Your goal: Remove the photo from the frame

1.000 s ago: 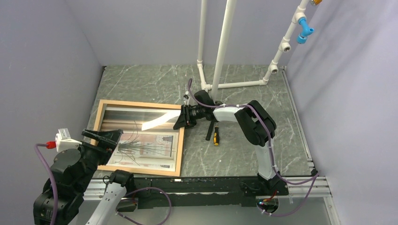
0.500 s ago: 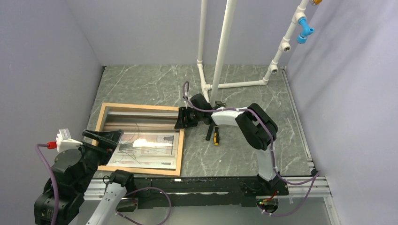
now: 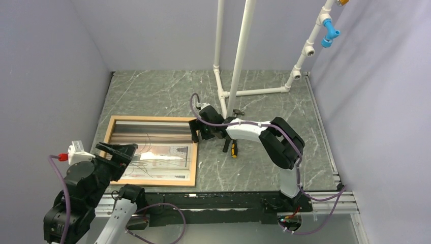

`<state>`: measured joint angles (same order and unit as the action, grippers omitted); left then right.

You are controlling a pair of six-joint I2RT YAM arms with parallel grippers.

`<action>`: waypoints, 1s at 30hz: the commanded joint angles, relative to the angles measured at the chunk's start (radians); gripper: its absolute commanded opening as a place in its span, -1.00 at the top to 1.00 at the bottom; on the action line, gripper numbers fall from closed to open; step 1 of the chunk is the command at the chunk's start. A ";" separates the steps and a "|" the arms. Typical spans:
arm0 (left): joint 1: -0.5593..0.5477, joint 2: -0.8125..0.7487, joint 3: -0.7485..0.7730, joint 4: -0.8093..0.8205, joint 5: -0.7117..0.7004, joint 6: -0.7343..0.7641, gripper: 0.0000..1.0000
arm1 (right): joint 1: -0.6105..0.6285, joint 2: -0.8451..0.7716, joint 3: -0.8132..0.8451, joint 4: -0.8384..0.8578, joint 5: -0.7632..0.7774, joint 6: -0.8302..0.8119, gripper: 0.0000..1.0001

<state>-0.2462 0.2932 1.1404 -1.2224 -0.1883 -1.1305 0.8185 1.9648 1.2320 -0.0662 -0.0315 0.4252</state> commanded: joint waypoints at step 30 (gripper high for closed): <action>0.000 -0.120 -0.461 0.013 0.179 -0.025 -0.74 | 0.242 -0.002 0.046 -0.270 0.364 0.394 -0.08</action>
<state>-0.2462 0.1390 0.6827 -1.2236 -0.0315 -1.1706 1.0557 1.9377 1.2518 -0.3130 0.2554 0.7525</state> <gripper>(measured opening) 0.868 0.576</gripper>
